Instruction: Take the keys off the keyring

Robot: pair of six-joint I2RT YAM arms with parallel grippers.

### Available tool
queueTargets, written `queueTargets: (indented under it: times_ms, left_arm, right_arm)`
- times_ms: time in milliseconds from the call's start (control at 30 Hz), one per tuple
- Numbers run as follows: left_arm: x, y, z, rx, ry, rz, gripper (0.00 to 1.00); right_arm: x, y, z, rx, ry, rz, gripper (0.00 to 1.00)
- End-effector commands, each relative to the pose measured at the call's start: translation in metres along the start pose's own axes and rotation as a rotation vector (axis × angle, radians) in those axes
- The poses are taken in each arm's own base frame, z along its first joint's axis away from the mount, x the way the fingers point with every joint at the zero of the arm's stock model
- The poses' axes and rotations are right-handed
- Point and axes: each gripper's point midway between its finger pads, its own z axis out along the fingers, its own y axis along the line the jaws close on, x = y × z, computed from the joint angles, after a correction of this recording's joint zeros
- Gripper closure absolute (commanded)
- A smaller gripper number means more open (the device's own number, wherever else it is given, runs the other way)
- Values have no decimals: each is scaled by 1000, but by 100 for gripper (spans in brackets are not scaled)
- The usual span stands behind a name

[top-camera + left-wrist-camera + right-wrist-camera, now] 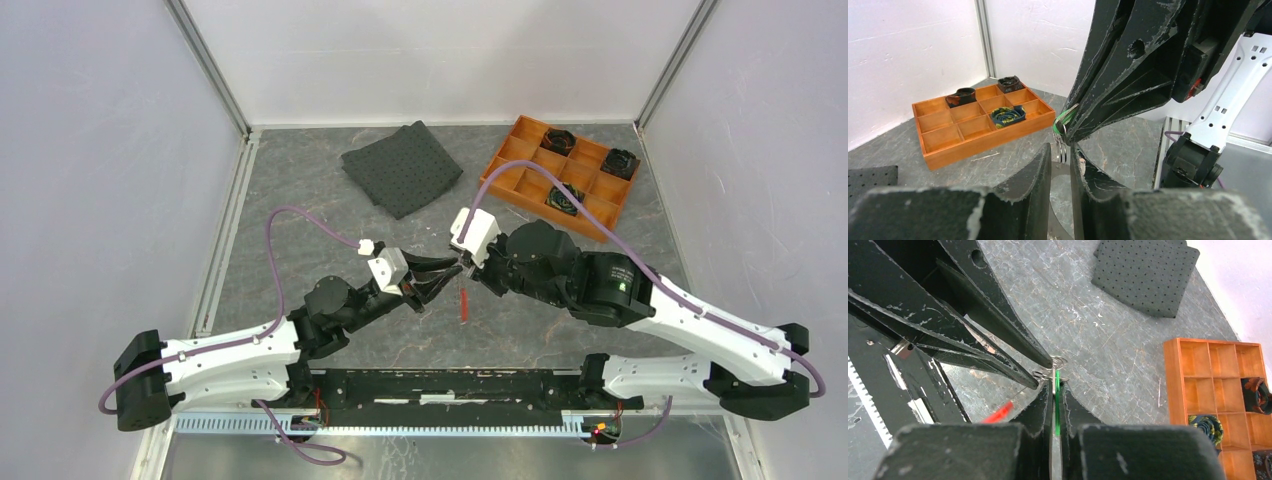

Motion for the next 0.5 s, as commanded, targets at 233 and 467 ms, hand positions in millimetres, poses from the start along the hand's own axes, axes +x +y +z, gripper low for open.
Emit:
queueTargets:
  times_ms: [233, 467]
  left_arm:
    - [-18, -5, 4, 14, -51, -17, 74]
    - [-18, -5, 8, 13, -48, -10, 75]
  right_arm:
    - [-28, -2, -10, -15, -78, -1, 99]
    - [-28, 0, -8, -24, -77, -4, 99]
